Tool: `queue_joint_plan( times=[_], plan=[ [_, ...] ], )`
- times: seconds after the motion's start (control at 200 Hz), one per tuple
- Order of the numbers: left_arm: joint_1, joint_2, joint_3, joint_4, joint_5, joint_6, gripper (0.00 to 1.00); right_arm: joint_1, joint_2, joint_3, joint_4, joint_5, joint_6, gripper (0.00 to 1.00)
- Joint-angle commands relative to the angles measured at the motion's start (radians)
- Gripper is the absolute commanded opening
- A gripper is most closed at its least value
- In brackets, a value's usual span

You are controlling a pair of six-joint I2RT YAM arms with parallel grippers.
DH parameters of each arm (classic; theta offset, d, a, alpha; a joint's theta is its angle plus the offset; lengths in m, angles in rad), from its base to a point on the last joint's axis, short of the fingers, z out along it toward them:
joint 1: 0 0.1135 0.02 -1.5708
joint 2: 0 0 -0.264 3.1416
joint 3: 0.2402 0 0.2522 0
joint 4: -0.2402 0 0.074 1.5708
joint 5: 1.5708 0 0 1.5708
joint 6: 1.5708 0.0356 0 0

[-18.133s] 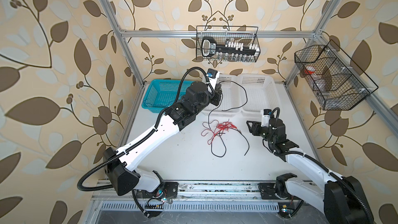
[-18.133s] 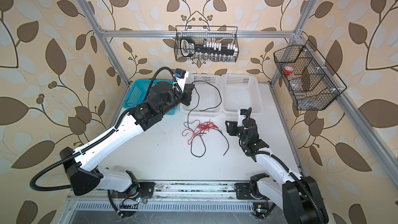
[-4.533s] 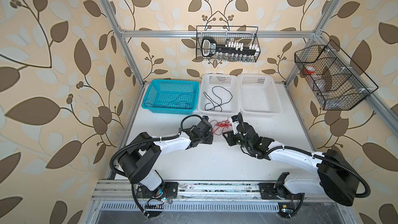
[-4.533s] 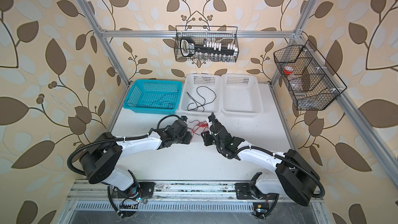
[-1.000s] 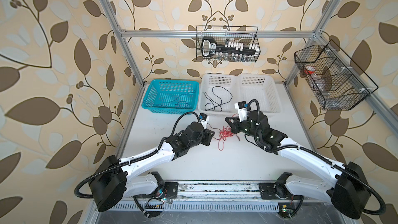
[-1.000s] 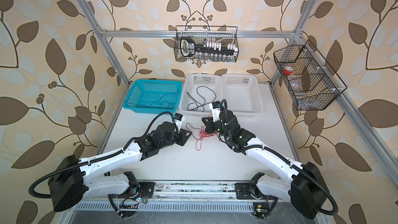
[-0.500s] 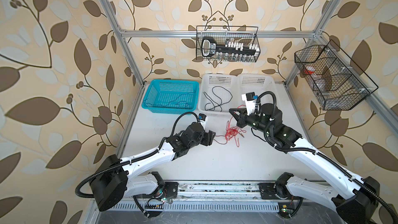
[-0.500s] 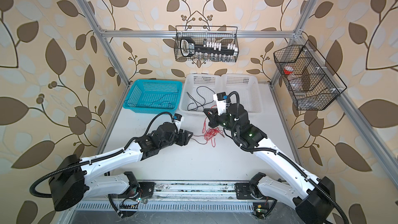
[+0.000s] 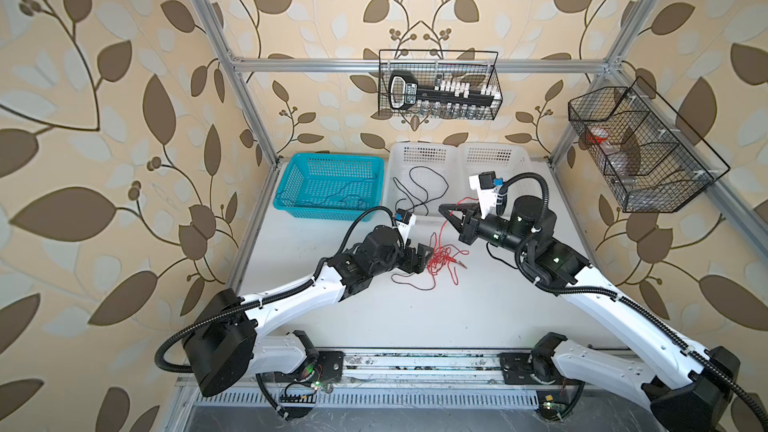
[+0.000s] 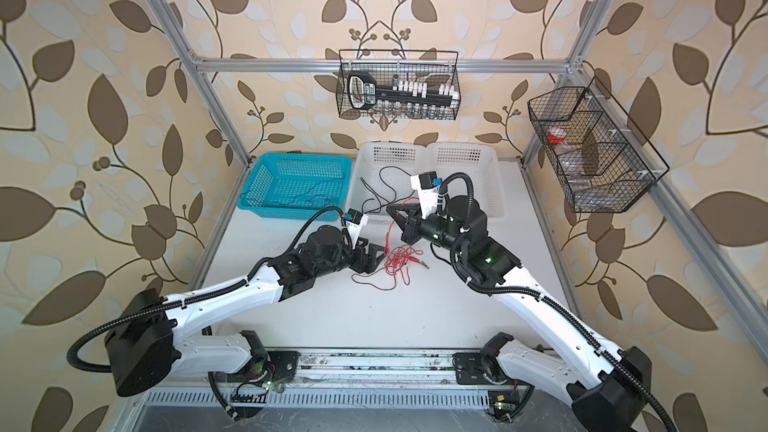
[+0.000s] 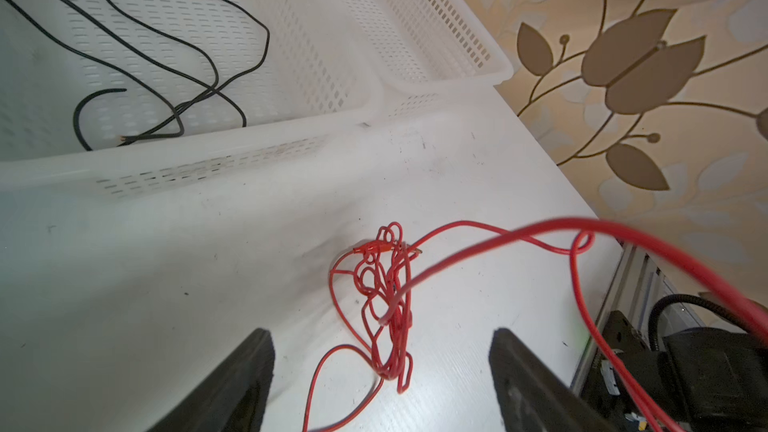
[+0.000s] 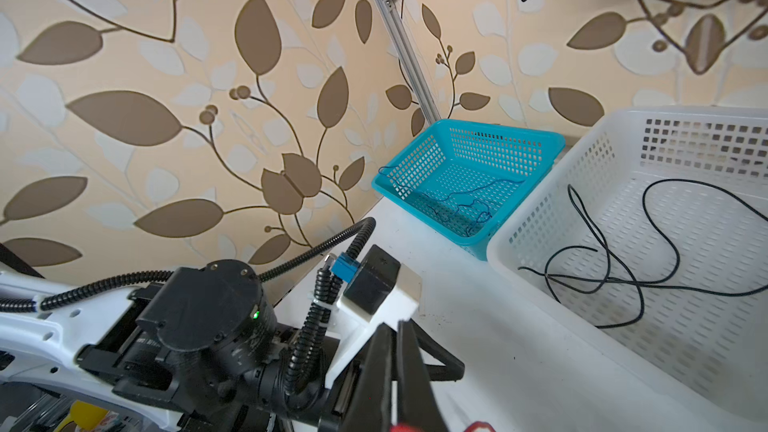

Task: Untangle the cables

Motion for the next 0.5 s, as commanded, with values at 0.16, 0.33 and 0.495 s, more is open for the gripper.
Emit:
queue_joint_plan(
  times=[0.16,0.33,0.495],
  plan=[
    [-0.003,0.124,0.097,0.104,0.023,-0.001,0.45,-0.004,-0.058,0.017,0.048,-0.025,0.016,0.0],
    [-0.003,0.125,0.132,0.075,-0.013,0.011,0.03,-0.026,-0.085,-0.018,0.008,0.027,-0.003,0.0],
    [-0.003,0.086,0.174,-0.015,-0.064,0.053,0.0,-0.061,-0.087,-0.086,-0.012,0.063,-0.004,0.0]
  ],
)
